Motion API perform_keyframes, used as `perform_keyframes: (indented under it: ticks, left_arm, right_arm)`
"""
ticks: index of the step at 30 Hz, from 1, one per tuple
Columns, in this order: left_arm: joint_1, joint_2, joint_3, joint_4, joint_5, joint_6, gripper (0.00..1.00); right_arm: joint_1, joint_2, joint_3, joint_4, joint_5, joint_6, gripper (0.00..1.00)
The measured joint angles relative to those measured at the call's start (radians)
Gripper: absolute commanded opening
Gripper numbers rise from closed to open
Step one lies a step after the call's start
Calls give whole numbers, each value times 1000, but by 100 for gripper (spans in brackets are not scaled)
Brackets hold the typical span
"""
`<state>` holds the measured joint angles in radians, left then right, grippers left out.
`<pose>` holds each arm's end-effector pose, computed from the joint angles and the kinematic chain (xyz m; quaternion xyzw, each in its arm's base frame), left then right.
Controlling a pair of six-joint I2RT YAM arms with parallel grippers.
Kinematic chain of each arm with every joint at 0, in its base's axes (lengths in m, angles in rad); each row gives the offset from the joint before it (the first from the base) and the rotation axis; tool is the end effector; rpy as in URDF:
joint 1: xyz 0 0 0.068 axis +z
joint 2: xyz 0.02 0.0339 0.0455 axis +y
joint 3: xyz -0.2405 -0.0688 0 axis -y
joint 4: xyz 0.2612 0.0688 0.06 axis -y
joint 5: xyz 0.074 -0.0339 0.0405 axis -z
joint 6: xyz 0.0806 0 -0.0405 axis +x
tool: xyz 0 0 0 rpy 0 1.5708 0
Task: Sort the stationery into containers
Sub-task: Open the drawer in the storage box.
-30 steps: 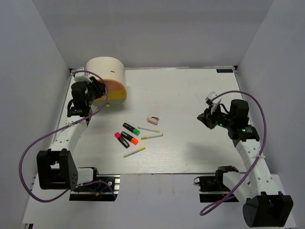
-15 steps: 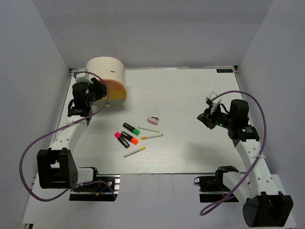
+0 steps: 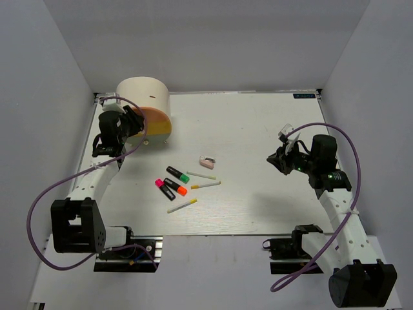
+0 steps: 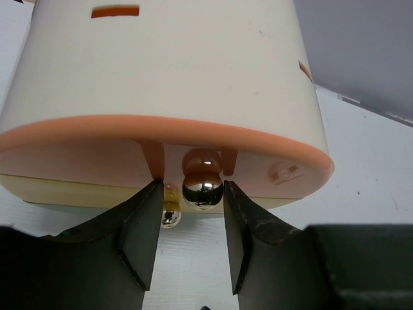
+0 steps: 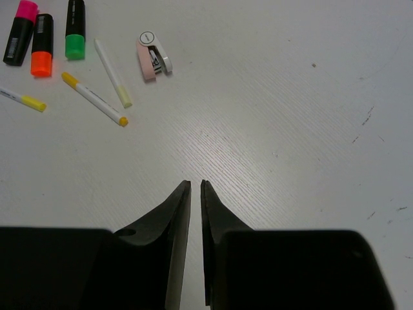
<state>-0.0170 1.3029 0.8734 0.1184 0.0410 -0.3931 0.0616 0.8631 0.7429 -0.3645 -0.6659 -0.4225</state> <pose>0.3658 -0.0095 0.2439 -0.1392 0.7960 -0.1361 0.5732 0.2482 0.0652 0.2605 -0.3579 0.7451 0.1876 0.5307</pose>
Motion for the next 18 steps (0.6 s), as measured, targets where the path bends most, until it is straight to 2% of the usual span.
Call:
perform_keyframes:
  ticks: [11, 13, 18]
  left_arm:
    - [0, 13, -9, 49, 1, 2, 49]
    - [0, 13, -11, 53, 1, 4, 46]
    - [0, 14, -16, 70, 11, 11, 30]
  right_arm:
    - [0, 0, -1, 0, 0, 0, 18]
    - [0, 0, -1, 0, 0, 0, 18]
    - [0, 0, -1, 0, 0, 0, 18]
